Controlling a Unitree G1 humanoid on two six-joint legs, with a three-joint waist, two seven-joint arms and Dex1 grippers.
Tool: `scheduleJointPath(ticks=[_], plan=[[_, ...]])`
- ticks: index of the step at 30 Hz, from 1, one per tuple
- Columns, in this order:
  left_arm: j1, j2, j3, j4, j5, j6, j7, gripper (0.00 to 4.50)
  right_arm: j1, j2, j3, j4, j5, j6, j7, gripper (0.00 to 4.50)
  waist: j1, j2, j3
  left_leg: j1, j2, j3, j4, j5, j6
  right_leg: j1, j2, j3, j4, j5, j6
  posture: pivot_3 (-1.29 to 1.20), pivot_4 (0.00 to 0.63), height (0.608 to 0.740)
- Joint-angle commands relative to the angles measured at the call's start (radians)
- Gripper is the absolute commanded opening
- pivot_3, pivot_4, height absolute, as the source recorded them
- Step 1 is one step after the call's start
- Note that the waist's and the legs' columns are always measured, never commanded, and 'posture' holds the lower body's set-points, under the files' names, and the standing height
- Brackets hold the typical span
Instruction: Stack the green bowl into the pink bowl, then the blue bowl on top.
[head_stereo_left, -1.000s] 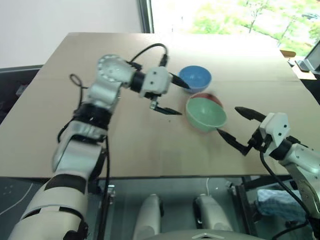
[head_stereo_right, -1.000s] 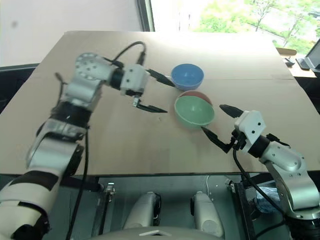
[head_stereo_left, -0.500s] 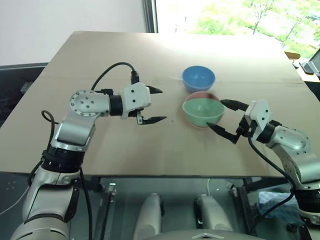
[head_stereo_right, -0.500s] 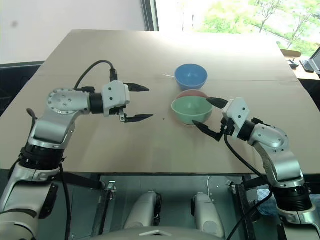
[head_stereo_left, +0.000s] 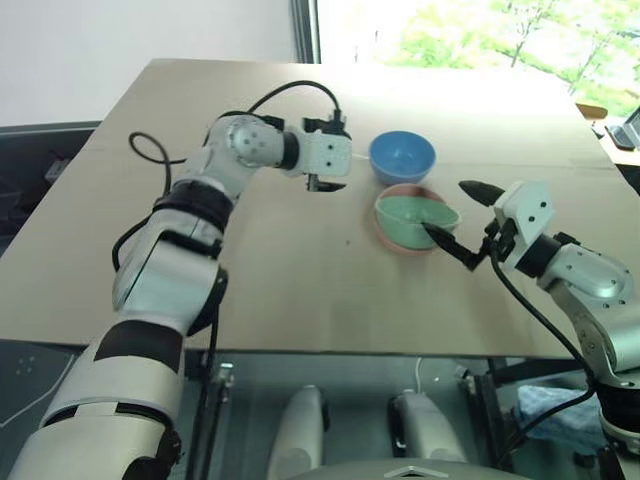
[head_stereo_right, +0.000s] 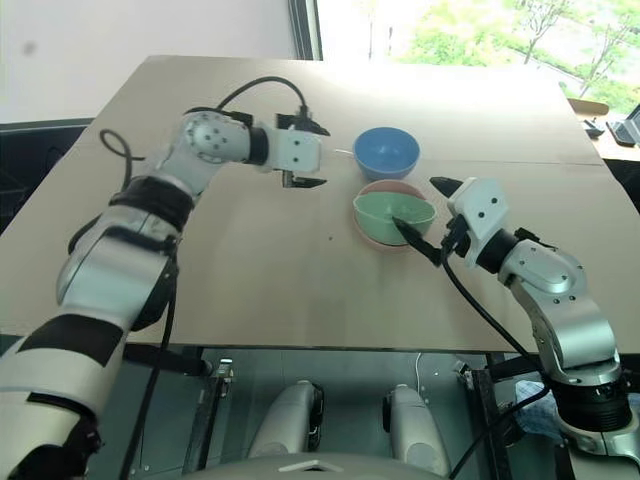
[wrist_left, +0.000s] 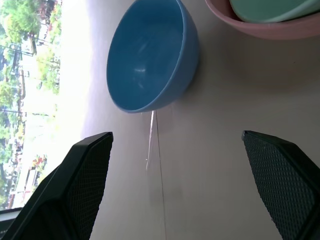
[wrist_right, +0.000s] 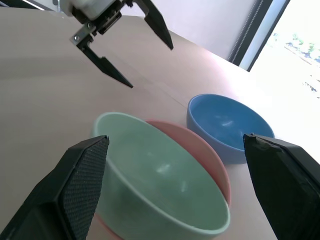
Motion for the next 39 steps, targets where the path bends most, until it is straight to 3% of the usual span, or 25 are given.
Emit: scheduleJointPath(ticks=[1, 6, 18, 32, 35, 39], plan=[[-0.081, -0.037, -0.072, 0.095, 0.126, -0.043, 0.154, 4.39, -0.008, -0.012, -0.051, -0.085, 0.006, 0.041, -0.044, 4.5, -0.001, 0.0, 0.0, 0.0, 0.0, 0.0, 0.0, 0.0, 0.0, 0.0, 0.0, 0.0, 0.0, 0.0, 0.0, 0.0, 0.15, 0.74], [-0.126, -0.105, -0.13, 0.15, 0.219, -0.042, 0.266, 4.39, -0.017, -0.024, -0.051, -0.102, -0.001, 0.06, -0.055, 4.5, -0.003, -0.001, 0.0, 0.0, 0.0, 0.0, 0.0, 0.0, 0.0, 0.0, 0.0, 0.0, 0.0, 0.0, 0.0, 0.0, 0.15, 0.74], [-0.162, -0.217, -0.18, 0.187, 0.324, 0.015, 0.358, 4.39, -0.024, -0.03, -0.054, -0.108, 0.01, 0.059, -0.049, 4.5, -0.016, -0.001, 0.0, 0.0, 0.0, 0.0, 0.0, 0.0, 0.0, 0.0, 0.0, 0.0, 0.0, 0.0, 0.0, 0.0, 0.15, 0.74], [-0.122, -0.233, -0.208, 0.2, 0.378, 0.048, 0.378, 4.39, -0.03, -0.005, -0.026, -0.08, -0.009, 0.036, -0.057, 4.5, -0.016, -0.001, 0.0, 0.0, 0.0, 0.0, 0.0, 0.0, 0.0, 0.0, 0.0, 0.0, 0.0, 0.0, 0.0, 0.0, 0.15, 0.74], [-0.111, -0.228, -0.204, 0.199, 0.373, 0.042, 0.367, 3.55, -0.032, 0.003, -0.02, -0.071, -0.016, 0.026, -0.056, 4.5, -0.016, -0.001, 0.0, 0.0, 0.0, 0.0, 0.0, 0.0, 0.0, 0.0, 0.0, 0.0, 0.0, 0.0, 0.0, 0.0, 0.15, 0.74], [-0.102, -0.232, -0.207, 0.197, 0.377, 0.044, 0.367, 1.84, -0.033, 0.013, -0.012, -0.068, -0.021, 0.016, -0.059, 4.5, -0.016, -0.001, 0.0, 0.0, 0.0, 0.0, 0.0, 0.0, 0.0, 0.0, 0.0, 0.0, 0.0, 0.0, 0.0, 0.0, 0.15, 0.74]])
